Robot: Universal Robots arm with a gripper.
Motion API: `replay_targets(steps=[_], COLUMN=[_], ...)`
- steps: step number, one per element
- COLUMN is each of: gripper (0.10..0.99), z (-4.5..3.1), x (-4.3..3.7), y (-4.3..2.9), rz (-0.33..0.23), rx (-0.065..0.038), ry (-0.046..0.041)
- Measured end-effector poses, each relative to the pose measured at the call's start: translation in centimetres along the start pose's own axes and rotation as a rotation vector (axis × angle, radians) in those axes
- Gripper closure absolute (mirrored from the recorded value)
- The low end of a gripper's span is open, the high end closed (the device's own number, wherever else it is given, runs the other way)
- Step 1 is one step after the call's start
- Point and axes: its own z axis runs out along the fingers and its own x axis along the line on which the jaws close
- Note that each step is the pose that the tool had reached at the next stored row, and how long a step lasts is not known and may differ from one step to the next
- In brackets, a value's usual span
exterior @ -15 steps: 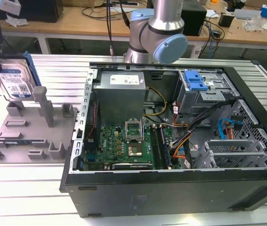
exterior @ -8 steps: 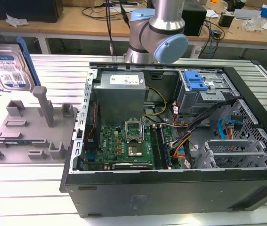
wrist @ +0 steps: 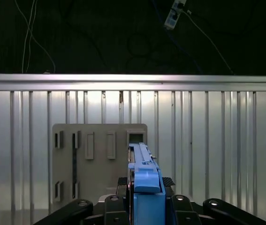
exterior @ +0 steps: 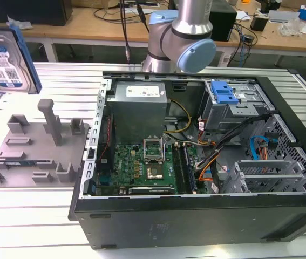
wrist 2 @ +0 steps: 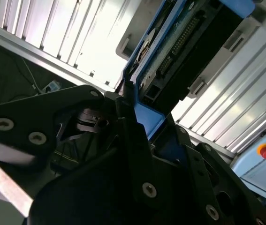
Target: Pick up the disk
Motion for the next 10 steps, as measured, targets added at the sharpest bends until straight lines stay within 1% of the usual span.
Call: replay_targets(steps=[5,7,8,9,10], gripper=[0.718,0.718,0.718,0.718,0.718], z=[-2.52,-4.32,-5.06,-5.73,-6.16], x=[0.25,0.44,0.52,0.61,0.66], y=[0.05,0.09,0.11,0.13,0.13], rz=[0.0,0.0,0.0,0.0,0.0], rx=[0.0,0.0,0.0,0.0,0.0], ry=[-0.0017,-0.0031,-0.0034,-0.0037,-0.004])
